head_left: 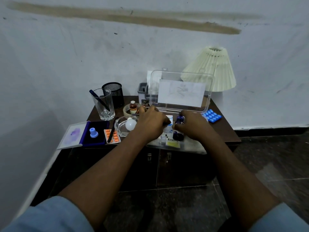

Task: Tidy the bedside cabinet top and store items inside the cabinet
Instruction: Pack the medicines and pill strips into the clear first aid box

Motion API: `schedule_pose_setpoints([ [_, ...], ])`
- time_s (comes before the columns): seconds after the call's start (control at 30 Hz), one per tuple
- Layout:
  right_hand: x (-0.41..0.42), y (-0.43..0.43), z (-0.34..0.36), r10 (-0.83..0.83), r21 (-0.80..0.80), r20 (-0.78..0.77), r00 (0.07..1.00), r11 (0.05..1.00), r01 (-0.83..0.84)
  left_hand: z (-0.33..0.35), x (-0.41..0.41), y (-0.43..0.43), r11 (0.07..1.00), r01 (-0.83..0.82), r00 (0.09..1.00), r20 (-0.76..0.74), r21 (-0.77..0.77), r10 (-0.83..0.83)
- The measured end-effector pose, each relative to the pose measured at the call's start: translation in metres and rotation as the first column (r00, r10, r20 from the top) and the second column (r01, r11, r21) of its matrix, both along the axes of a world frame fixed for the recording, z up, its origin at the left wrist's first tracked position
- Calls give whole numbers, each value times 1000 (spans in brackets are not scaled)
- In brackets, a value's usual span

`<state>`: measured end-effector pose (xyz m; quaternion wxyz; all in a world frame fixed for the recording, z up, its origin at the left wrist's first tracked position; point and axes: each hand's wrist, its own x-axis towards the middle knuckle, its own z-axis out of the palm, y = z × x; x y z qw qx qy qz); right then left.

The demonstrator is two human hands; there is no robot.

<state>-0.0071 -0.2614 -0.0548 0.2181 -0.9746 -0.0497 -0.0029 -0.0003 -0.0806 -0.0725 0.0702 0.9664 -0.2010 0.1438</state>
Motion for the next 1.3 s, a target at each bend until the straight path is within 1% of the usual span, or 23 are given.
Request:
schedule_pose_setpoints([
  [0.07, 1, 4, 0, 4, -44, -1, 1000, 999, -4, 0, 0, 0, 1000, -2, 1000, -2, 4, 2],
  [0.17, 1, 3, 3, 18, -66, -22, 1000, 998, -19, 0, 1, 2, 1000, -15, 1000, -14, 0, 15],
  [0.4, 1, 7, 5, 19, -137, -3, 1000, 990, -19, 0, 2, 4, 1000, -6, 999, -53, -25, 5],
  [0.5, 2, 5, 6, 13, -115, -15, 1000, 993, -15, 9, 3, 15, 994, -19, 998, -68, -112, 11],
  [0.57, 1, 4, 6, 14, -96, -1, 1000, 995, -14, 17, 4, 34, 983, -51, 999, -27, -176, 47],
  [0.63, 0, 3, 8, 14, -92, 50, 999, 996, -10, 23, 3, 58, 970, -108, 994, 6, -219, 112],
  [0.73, -2, 5, 12, 9, -60, 129, 992, 998, -1, 29, -1, 98, 930, -231, 972, -30, -286, 232],
  [0.83, -4, 11, 17, 4, -60, 208, 978, 998, 8, 31, -11, 132, 911, -306, 949, -17, -275, 314],
  [0.93, -7, 18, 21, 7, -27, 249, 968, 1000, 0, 31, -20, 147, 894, -325, 942, -15, -308, 336],
  [1.03, -11, 22, 23, 14, -7, 284, 959, 1000, -12, 28, -22, 141, 898, -310, 949, -37, -314, 314],
  [1.23, -17, 24, 27, 31, 15, 296, 955, 999, -38, 17, -12, 118, 935, -277, 961, -54, -221, 272],
  [1.3, -18, 23, 27, 40, 31, 290, 956, 998, -51, 13, -9, 115, 933, -267, 964, -66, -240, 259],
])
